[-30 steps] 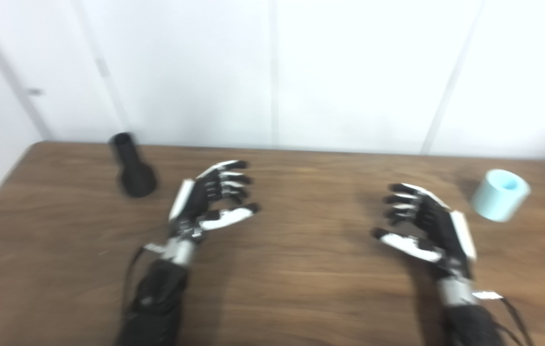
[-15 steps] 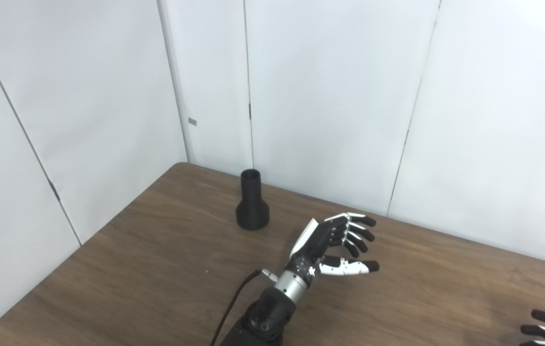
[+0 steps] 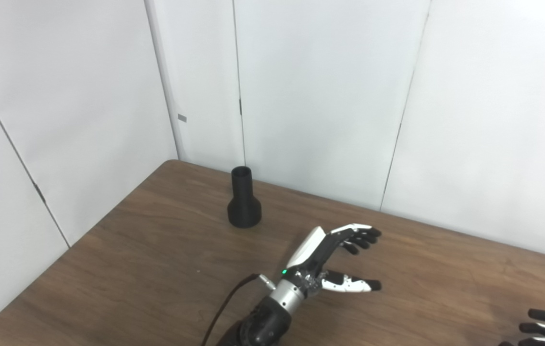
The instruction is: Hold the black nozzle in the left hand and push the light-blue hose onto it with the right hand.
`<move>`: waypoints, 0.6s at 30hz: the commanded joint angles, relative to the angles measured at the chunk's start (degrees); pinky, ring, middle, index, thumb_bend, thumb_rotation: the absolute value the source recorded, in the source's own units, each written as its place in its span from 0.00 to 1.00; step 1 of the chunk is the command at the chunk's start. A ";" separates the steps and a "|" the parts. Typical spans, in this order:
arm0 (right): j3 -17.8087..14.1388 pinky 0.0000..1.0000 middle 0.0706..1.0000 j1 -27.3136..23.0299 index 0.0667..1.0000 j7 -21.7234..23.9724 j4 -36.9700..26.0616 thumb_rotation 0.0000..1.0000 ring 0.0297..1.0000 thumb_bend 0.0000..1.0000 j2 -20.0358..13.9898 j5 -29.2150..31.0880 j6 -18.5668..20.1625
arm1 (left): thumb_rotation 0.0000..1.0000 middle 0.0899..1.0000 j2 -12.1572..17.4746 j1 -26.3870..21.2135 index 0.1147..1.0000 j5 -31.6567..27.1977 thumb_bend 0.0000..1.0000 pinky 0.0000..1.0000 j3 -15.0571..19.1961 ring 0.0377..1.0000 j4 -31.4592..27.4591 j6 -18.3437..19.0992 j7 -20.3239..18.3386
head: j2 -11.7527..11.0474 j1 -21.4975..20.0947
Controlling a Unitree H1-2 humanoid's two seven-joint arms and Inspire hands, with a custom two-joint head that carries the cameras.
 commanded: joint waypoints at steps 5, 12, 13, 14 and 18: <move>0.01 0.32 0.49 -2.48 0.55 -0.76 -0.92 0.06 0.42 0.64 -0.01 -0.70 -1.14 | 0.09 0.72 3.36 -1.63 0.72 2.95 0.70 0.66 6.12 0.72 -11.16 4.52 5.49 | 0.02 0.20; 0.53 0.32 0.50 -3.06 0.56 -1.01 -0.61 0.04 0.42 0.61 0.15 -1.94 -1.55 | 0.10 0.74 4.47 -0.54 0.72 3.43 0.68 0.65 12.49 0.74 -17.90 8.52 10.26 | -0.19 0.10; 0.48 0.32 0.50 -3.09 0.56 -1.02 -0.71 0.04 0.42 0.61 0.27 -1.83 -1.36 | 0.11 0.75 5.08 -0.59 0.73 3.41 0.67 0.66 13.15 0.76 -18.19 8.83 10.51 | -0.21 0.06; 0.45 0.32 0.50 -3.10 0.56 -1.02 -0.95 0.02 0.42 0.61 0.39 -1.77 -0.98 | 0.12 0.76 5.68 -0.74 0.74 3.22 0.66 0.68 13.79 0.78 -18.20 8.90 10.71 | -0.19 0.02; 0.49 0.33 0.45 -3.02 0.56 -1.06 -2.10 0.00 0.42 0.55 0.74 -1.76 0.10 | 0.13 0.78 6.69 -1.64 0.76 3.13 0.68 0.70 16.37 0.80 -18.18 9.82 12.48 | -0.08 -0.08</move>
